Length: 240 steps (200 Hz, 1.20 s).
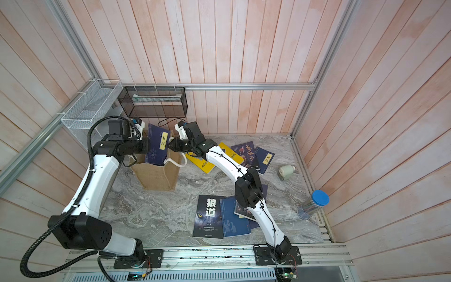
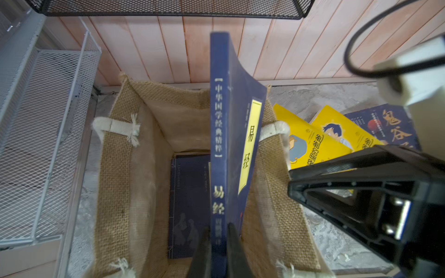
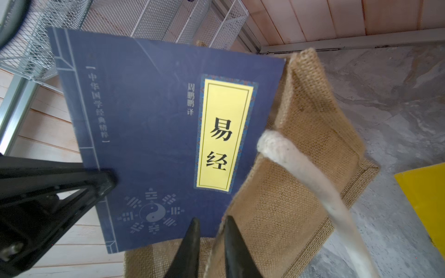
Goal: Put the books into the canvas bag
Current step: Place the book in the canvas bag.
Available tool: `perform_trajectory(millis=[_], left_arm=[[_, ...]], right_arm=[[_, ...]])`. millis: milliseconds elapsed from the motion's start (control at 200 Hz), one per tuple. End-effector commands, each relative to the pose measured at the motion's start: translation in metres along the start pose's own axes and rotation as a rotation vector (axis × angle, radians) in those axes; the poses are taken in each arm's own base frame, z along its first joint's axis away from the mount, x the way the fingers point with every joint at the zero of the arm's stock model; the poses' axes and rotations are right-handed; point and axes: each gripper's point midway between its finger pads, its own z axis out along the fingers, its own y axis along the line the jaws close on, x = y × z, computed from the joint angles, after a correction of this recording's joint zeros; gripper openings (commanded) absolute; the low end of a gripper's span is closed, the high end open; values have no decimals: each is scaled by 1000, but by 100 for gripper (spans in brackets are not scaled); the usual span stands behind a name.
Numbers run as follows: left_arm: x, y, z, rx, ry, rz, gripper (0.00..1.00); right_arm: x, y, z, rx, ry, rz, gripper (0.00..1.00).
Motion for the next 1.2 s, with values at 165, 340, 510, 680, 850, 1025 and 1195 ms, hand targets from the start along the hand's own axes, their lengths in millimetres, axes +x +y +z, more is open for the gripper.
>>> perform_trajectory(millis=[165, 340, 510, 680, 850, 1025, 1195], left_arm=[[10, 5, 1, -29, 66, 30, 0], [17, 3, 8, -25, 119, 25, 0], [26, 27, 3, -166, 165, 22, 0], [29, 29, 1, -174, 178, 23, 0], [32, 7, 17, -62, 213, 19, 0], [33, 8, 24, -75, 246, 3, 0], [25, 28, 9, -148, 202, -17, 0]], right_arm=[[6, -3, 5, -5, 6, -6, 2], [7, -2, 5, -10, 7, -9, 0], [7, -2, 3, -12, 3, -9, 0], [5, 1, -1, -14, -8, -19, 0], [6, -2, -2, -11, -6, -20, 0], [5, -2, -7, -2, -15, -21, 0], [5, -4, -10, -1, -26, -18, 0]])
